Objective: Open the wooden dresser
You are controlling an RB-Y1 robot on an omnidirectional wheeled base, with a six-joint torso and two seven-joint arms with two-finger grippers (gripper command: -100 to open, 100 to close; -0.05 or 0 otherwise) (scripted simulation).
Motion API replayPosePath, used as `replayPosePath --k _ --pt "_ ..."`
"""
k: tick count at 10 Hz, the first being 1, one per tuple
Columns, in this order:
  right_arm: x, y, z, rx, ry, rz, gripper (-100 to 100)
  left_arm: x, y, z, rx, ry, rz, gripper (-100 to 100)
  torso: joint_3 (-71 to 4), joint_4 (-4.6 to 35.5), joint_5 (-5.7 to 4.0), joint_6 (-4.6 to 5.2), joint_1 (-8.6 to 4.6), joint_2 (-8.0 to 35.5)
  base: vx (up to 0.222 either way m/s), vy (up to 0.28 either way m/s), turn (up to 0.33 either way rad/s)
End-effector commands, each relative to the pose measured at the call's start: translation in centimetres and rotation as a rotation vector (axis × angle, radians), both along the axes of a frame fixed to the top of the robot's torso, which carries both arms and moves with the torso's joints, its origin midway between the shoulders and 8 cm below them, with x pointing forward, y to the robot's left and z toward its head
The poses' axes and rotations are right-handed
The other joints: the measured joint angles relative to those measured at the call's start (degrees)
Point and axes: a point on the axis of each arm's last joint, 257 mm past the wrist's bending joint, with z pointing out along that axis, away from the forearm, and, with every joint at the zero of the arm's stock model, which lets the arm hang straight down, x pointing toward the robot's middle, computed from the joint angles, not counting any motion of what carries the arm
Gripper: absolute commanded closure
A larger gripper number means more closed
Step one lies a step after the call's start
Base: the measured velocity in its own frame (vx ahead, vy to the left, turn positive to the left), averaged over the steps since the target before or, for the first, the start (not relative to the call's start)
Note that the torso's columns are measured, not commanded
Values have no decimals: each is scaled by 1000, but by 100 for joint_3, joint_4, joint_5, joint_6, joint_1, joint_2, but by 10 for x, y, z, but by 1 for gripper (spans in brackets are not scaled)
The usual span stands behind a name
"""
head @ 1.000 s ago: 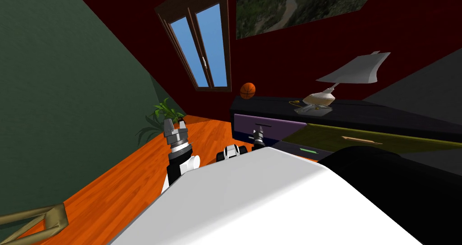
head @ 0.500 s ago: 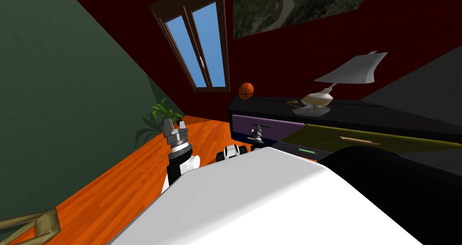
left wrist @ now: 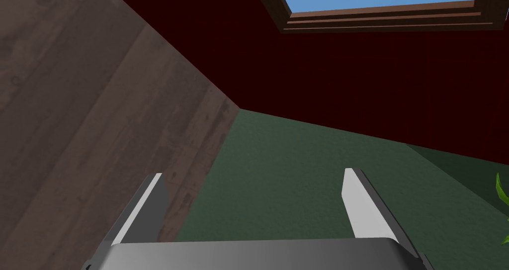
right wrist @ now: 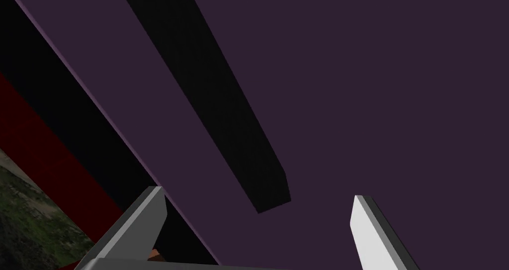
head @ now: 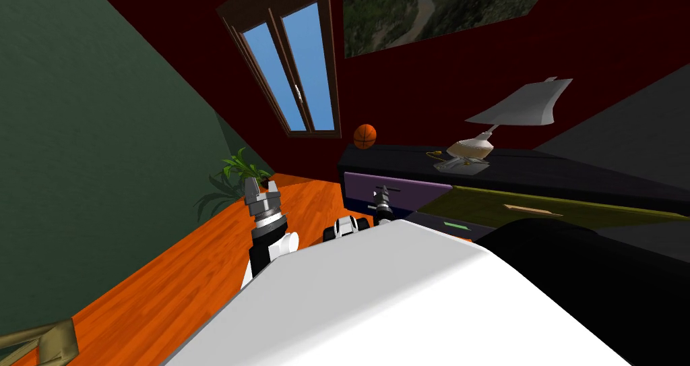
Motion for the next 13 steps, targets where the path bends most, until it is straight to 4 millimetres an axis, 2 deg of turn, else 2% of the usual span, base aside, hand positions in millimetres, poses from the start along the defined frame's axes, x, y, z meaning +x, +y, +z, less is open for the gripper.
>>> replayPosePath --k 1,3,4,5,8,9,10,12,13 --pt "2 5 2 19 -4 7 -100 0 0 0 0 0 0 0 0 0 0 0 -2 1 7 -19 -2" --pt "2 6 3 22 -4 8 -100 0 0 0 0 0 0 0 -9 -3 -1 0 -4 -17 71 -26 2" --pt "2 6 4 22 -3 9 100 0 0 0 0 0 0 0 -4 -2 -1 0 -1 -3 8 -3 0" --pt "-1 21 6 21 -5 41 100 0 0 0 0 0 0 0 8 3 1 0 2 14 -73 49 -168" --pt "-7 43 10 22 -9 89 100 0 0 0 0 0 0 0 38 29 14 18 11 68 -147 99 -204" --pt "-7 39 3 22 5 85 100 0 0 0 0 0 0 0 21 29 15 10 1 45 -69 37 -16" --pt "-12 54 4 23 5 118 100 0 0 0 0 0 0 0 -2 24 14 5 -13 5 -120 41 -179" --pt "-15 68 8 22 -4 147 100 0 0 0 0 0 0 0 15 18 12 13 8 34 -150 75 -186" --pt "-17 65 2 23 9 142 100 0 0 0 0 0 0 0 17 24 13 7 4 38 -76 26 -23"
